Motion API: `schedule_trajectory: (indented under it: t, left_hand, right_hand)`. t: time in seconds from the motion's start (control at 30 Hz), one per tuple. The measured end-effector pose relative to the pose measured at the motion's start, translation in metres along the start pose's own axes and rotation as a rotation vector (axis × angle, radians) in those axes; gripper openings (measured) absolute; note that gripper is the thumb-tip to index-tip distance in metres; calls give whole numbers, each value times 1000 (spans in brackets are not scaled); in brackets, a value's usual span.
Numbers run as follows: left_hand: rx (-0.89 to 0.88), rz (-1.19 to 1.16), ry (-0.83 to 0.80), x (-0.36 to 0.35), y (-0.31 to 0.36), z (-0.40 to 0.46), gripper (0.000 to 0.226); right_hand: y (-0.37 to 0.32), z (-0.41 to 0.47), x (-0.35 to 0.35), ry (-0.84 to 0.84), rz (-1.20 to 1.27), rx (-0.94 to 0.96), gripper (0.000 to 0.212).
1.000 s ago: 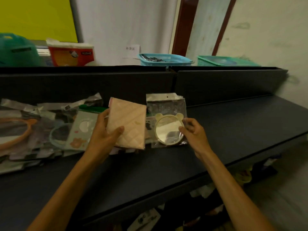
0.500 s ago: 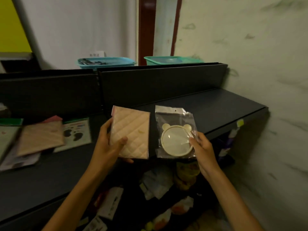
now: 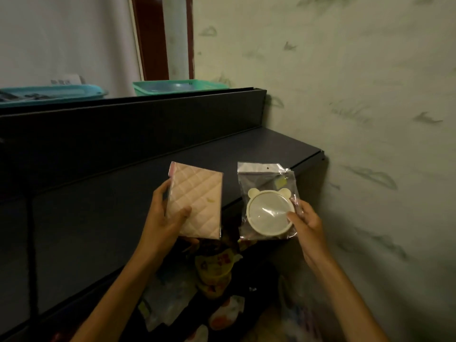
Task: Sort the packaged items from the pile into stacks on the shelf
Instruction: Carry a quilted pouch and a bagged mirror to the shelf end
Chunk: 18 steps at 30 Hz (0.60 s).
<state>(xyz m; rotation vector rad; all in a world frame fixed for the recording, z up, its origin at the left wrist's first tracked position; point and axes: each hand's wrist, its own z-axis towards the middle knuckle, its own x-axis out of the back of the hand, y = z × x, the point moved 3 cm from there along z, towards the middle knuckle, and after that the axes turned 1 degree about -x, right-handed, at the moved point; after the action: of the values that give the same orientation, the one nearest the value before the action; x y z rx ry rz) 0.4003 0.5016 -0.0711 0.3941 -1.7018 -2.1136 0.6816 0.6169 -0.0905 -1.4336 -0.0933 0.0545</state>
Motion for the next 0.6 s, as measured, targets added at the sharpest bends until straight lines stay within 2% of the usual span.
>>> schedule_trajectory:
  t: [0.33, 0.6]
  left_hand:
    - [54, -75, 36, -81, -15, 117, 66]
    - [13, -43, 79, -123, -10, 196, 66]
  right_hand:
    - [9, 154, 24, -21, -42, 7, 33]
    - [13, 277, 18, -142, -108, -23, 36]
